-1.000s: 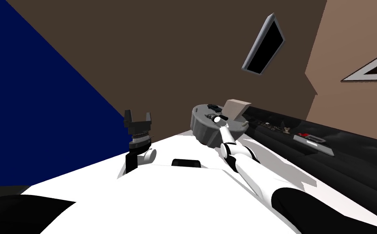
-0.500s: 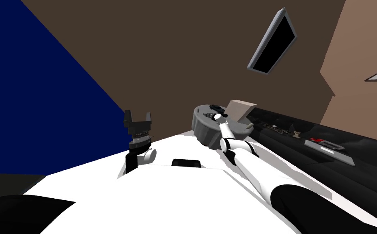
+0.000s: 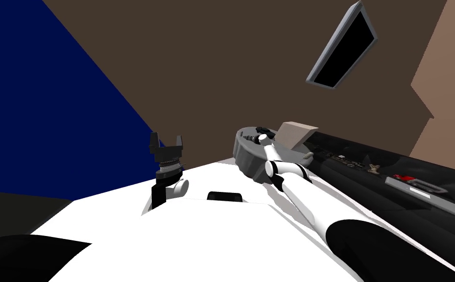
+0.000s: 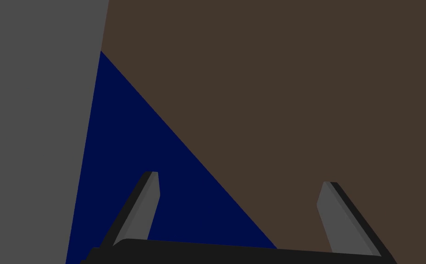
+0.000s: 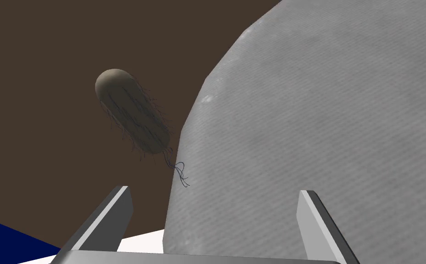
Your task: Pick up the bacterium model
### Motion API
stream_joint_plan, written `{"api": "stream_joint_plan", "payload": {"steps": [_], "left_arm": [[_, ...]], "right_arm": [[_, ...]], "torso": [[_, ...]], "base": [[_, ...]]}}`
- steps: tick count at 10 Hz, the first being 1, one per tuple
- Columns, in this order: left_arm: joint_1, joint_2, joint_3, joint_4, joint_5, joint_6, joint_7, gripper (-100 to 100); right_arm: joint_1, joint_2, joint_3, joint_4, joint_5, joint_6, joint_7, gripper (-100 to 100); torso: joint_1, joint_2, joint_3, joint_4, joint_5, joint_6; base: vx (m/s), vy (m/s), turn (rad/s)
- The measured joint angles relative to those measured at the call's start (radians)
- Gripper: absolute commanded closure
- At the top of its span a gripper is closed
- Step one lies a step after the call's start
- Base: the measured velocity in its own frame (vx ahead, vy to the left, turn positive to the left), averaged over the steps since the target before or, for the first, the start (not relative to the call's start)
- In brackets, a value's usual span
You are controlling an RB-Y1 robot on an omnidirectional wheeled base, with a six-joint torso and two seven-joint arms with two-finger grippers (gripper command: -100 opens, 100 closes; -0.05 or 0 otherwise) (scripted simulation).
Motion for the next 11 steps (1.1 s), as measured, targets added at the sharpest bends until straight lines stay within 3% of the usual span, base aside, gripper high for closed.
{"api": "stream_joint_plan", "payload": {"steps": [3,9,10,11], "left_arm": [[0.0,0.0,0.0,0.0,0.0,0.0,0.0,0],[0.0,0.0,0.0,0.0,0.0,0.0,0.0,0],[0.0,0.0,0.0,0.0,0.0,0.0,0.0,0],[0.0,0.0,0.0,0.0,0.0,0.0,0.0,0]], "right_arm": [[-0.053,-0.006,-0.005,0.073,-0.032,0.059,-0.04,-100],[-0.15,-0.024,-0.022,0.233,-0.099,0.132,-0.059,-100],[-0.151,-0.024,-0.022,0.233,-0.099,0.136,-0.062,0],[-0.151,-0.024,-0.022,0.233,-0.099,0.136,-0.062,-100]], "torso": [[0.0,-0.001,0.0,0.0,0.0,0.0],[-0.001,-0.002,-0.001,-0.001,0.0,0.0],[-0.001,-0.001,-0.001,0.0,0.0,0.001],[0.0,0.001,0.0,0.0,0.0,0.001]], "base": [[0.026,-0.019,0.08],[0.036,-0.021,0.052],[0.0,0.0,0.0],[-0.004,-0.06,0.168]]}}
